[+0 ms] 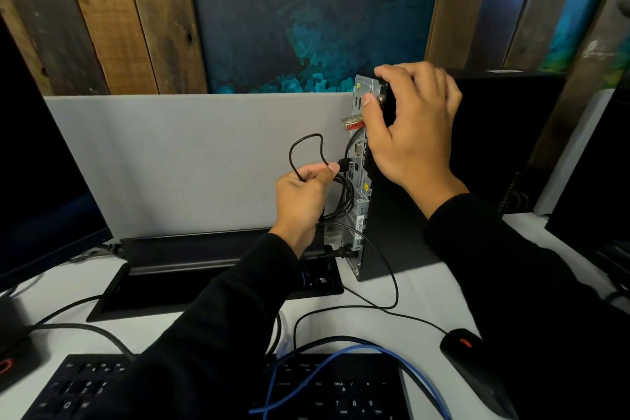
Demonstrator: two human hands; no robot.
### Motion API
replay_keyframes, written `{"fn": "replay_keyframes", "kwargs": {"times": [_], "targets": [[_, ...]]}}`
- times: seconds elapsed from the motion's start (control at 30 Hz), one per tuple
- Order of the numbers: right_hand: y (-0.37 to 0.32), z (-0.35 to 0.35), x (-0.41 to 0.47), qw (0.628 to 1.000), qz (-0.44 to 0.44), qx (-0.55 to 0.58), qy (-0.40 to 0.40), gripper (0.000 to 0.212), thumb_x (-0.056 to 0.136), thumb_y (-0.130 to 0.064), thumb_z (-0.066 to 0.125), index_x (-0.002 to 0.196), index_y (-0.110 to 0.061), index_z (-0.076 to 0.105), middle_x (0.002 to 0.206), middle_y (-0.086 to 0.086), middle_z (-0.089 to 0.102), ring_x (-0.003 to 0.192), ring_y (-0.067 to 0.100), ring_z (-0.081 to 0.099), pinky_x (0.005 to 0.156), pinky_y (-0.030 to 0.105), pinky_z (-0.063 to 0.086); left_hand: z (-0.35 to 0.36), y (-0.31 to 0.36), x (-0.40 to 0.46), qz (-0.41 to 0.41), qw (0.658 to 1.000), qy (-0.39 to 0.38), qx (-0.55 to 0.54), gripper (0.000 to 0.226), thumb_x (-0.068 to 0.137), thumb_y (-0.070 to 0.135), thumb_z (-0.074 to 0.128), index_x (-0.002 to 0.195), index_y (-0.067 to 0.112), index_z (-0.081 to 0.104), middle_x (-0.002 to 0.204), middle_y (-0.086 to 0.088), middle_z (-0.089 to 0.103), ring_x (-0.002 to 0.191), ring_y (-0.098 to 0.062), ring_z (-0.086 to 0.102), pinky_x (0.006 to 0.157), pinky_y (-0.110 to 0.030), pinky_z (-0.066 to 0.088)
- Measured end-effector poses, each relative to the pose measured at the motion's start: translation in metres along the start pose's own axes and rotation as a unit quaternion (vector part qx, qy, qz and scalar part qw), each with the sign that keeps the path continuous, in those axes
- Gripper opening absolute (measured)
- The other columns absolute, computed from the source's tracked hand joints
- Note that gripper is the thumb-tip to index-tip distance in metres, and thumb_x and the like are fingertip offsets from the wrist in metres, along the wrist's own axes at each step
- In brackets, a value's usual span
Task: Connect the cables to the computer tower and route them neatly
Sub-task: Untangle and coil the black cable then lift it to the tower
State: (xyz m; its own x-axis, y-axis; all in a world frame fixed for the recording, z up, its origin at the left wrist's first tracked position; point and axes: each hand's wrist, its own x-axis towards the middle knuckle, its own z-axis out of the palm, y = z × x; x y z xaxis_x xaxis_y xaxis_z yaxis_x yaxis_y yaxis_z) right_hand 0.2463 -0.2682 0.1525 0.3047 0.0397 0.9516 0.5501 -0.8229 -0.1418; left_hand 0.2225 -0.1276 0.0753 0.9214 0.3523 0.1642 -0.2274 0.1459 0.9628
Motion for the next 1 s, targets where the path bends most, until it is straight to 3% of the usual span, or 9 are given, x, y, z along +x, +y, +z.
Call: {"fn": "replay_keyframes", "kwargs": {"times": [0.1, 0.17, 0.4, 0.57, 0.67, 0.77, 0.87, 0.93, 1.0], "targets": [[-0.001, 0.001, 0.000, 1.000, 0.002, 0.004, 0.005, 0.037, 0.099, -0.040, 0.052, 0.127, -0.019, 0.066, 0.121, 0.004, 0.061, 0.121, 0.024, 0.054, 0.116, 0.048, 0.030, -0.004, 0.004, 0.002, 0.026, 0.999, -0.007, 0.043, 0.010, 0.093, 0.013, 0.074, 0.084, 0.008, 0.073, 0.049, 0.018, 0.058, 0.045, 0.004, 0.052, 0.059, -0.013, 0.045], [-0.001, 0.001, -0.001, 1.000, -0.001, 0.003, 0.008, 0.037, 0.099, -0.040, 0.053, 0.126, -0.019, 0.066, 0.121, 0.004, 0.061, 0.121, 0.024, 0.054, 0.116, 0.049, 0.030, -0.006, 0.006, 0.004, 0.024, 0.997, -0.024, 0.072, 0.014, 0.093, 0.014, 0.073, 0.081, 0.008, 0.070, 0.044, 0.019, 0.051, 0.041, 0.003, 0.047, 0.054, -0.014, 0.040], [0.001, -0.002, -0.001, 1.000, -0.007, 0.004, 0.003, 0.036, 0.100, -0.039, 0.053, 0.128, -0.019, 0.065, 0.122, 0.004, 0.061, 0.121, 0.023, 0.054, 0.118, 0.047, 0.028, -0.009, 0.006, 0.006, 0.055, 0.990, -0.026, 0.124, 0.025, 0.094, 0.017, 0.072, 0.081, -0.004, 0.070, 0.046, 0.013, 0.042, 0.043, -0.004, 0.037, 0.052, -0.017, 0.038], [0.001, -0.003, -0.001, 1.000, -0.008, 0.006, -0.002, 0.037, 0.100, -0.039, 0.053, 0.128, -0.018, 0.065, 0.122, 0.004, 0.061, 0.122, 0.024, 0.054, 0.118, 0.049, 0.028, -0.014, 0.006, 0.005, 0.098, 0.984, -0.034, 0.148, 0.011, 0.095, 0.018, 0.072, 0.086, 0.019, 0.080, 0.070, -0.002, 0.072, 0.069, -0.011, 0.065, 0.075, -0.025, 0.055], [0.000, -0.004, -0.001, 1.000, -0.010, 0.009, -0.004, 0.036, 0.100, -0.038, 0.053, 0.128, -0.018, 0.065, 0.122, 0.004, 0.060, 0.122, 0.024, 0.054, 0.119, 0.049, 0.027, -0.013, 0.011, 0.000, 0.077, 0.994, -0.026, 0.078, 0.012, 0.096, 0.007, 0.067, 0.092, 0.013, 0.077, 0.087, -0.010, 0.077, 0.053, 0.001, 0.063, 0.059, -0.009, 0.049], [0.001, -0.007, -0.002, 1.000, -0.011, 0.012, -0.006, 0.036, 0.099, -0.038, 0.054, 0.129, -0.019, 0.064, 0.122, 0.004, 0.060, 0.122, 0.024, 0.054, 0.120, 0.047, 0.026, -0.011, 0.017, -0.005, 0.046, 0.996, -0.032, 0.072, 0.013, 0.098, 0.011, 0.066, 0.088, 0.010, 0.075, 0.093, -0.016, 0.076, 0.039, 0.003, 0.051, 0.047, -0.008, 0.038], [0.000, -0.009, -0.004, 1.000, -0.010, 0.013, 0.002, 0.036, 0.099, -0.038, 0.054, 0.128, -0.019, 0.065, 0.122, 0.003, 0.061, 0.122, 0.024, 0.054, 0.120, 0.048, 0.026, -0.014, 0.015, 0.001, 0.060, 0.986, -0.043, 0.150, 0.022, 0.098, 0.027, 0.068, 0.080, 0.015, 0.070, 0.088, -0.014, 0.077, 0.039, 0.002, 0.050, 0.041, -0.014, 0.039], [0.000, -0.011, -0.005, 1.000, -0.011, 0.013, 0.005, 0.036, 0.099, -0.037, 0.054, 0.128, -0.018, 0.065, 0.122, 0.004, 0.061, 0.122, 0.024, 0.054, 0.119, 0.049, 0.026, -0.015, 0.012, 0.004, 0.098, 0.969, -0.029, 0.227, 0.030, 0.095, 0.035, 0.071, 0.074, 0.014, 0.066, 0.074, -0.006, 0.074, 0.050, -0.003, 0.055, 0.050, -0.027, 0.050], [0.000, -0.012, -0.005, 1.000, -0.010, 0.012, 0.004, 0.036, 0.099, -0.037, 0.054, 0.128, -0.018, 0.064, 0.122, 0.004, 0.061, 0.122, 0.024, 0.054, 0.120, 0.049, 0.026, -0.013, 0.011, 0.004, 0.120, 0.962, -0.006, 0.247, 0.037, 0.094, 0.032, 0.073, 0.068, 0.009, 0.059, 0.059, 0.005, 0.060, 0.051, 0.001, 0.052, 0.057, -0.020, 0.046]]}}
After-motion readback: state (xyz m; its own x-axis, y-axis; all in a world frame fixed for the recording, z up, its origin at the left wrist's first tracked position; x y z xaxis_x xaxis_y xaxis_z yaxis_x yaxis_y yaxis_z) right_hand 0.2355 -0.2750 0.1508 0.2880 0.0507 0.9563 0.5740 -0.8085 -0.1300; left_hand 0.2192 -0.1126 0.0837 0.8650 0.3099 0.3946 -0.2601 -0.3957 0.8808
